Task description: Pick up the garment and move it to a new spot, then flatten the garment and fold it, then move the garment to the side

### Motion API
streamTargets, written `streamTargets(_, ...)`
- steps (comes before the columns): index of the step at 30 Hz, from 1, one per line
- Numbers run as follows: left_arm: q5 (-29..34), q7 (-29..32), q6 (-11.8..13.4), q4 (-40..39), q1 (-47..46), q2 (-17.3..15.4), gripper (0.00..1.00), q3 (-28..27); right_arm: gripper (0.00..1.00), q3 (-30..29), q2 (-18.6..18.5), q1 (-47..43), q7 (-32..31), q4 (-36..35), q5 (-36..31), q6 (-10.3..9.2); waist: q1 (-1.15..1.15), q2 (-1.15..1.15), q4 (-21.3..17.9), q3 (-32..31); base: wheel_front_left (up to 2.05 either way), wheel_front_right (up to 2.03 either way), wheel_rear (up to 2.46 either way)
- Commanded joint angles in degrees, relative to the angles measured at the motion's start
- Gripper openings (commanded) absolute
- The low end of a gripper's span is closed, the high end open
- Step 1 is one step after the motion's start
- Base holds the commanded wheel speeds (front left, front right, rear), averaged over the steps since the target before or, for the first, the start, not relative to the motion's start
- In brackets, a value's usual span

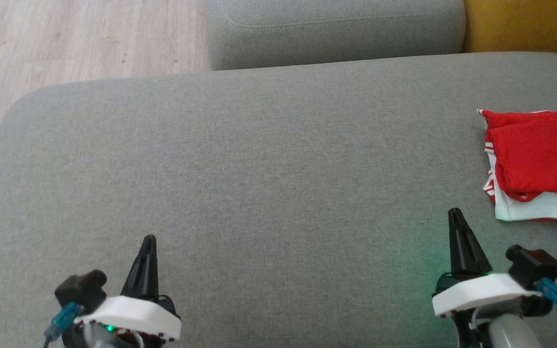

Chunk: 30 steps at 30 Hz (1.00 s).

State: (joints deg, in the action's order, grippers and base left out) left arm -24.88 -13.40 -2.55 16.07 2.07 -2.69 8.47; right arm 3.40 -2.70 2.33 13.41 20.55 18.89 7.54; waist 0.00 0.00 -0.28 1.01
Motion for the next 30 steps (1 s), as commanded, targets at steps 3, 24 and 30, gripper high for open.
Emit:
streamTargets(3, -2.47, 0.66, -0.29, -1.95, -2.57, -0.08, 0.0, -1.15, 0.0, -0.46, -0.26, 2.7, -0.87, -2.22, 2.91, -0.01, 0.0, 0.0, 0.01, -0.03, 0.0, 0.0, 0.0)
streamTargets(24, -13.98, 3.98, -1.11, -1.97, -3.56, -0.17, 0.0, -3.5, 0.0, -1.78, -0.5, 2.88, -3.95, -2.98, 15.6, -0.01, 0.0, 0.0, 0.06, -0.17, 0.0, 0.0, 0.0)
streamTargets(30, -17.43, 4.98, -1.36, -1.97, -3.86, -0.19, 0.0, -4.21, 0.0, -2.21, -0.55, 2.93, -4.9, -3.22, 19.39, -0.02, 0.0, 0.0, 0.07, -0.21, 0.0, 0.0, 0.0)
